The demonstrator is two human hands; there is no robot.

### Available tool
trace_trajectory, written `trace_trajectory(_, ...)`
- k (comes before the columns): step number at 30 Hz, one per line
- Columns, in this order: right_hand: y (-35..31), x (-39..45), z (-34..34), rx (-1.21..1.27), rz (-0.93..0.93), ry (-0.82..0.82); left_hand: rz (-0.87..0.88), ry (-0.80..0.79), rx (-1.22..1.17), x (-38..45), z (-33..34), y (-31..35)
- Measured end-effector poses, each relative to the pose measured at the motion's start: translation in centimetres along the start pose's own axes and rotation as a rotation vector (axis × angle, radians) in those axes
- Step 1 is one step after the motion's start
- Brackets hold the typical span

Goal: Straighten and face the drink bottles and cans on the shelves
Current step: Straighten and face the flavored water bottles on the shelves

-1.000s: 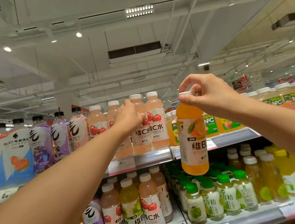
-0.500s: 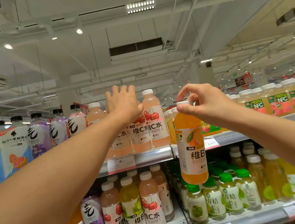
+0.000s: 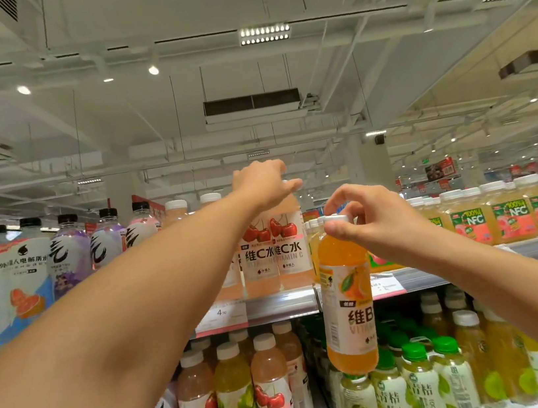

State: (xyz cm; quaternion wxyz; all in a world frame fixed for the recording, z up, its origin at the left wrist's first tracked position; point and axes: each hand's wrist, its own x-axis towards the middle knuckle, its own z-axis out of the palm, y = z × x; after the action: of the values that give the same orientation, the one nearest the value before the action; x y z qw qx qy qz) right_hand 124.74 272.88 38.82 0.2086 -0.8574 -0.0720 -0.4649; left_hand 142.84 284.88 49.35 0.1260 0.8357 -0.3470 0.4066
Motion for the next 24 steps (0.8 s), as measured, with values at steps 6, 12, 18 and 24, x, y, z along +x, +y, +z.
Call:
trace_trajectory(6, 0.5, -0.7, -0.2, 0.020, 0.001, -0.022, 0.024, -0.071, 0.062, 0.3, 0.8, -0.3)
trace_trajectory(12, 0.6, -0.9, -0.3, -0.011, -0.004, -0.013, 0.037, -0.100, 0.024, 0.7, 0.2, -0.6)
trace_trajectory(18, 1.4, -1.9, 0.7, 0.007, 0.036, -0.017, 0.033, -0.048, 0.062, -0.7, 1.0, -0.5)
trace_trajectory(24, 2.4, -4.6, 3.8, 0.013, 0.081, -0.069, 0.080, 0.069, 0.115, -2.7, 2.2, -0.5)
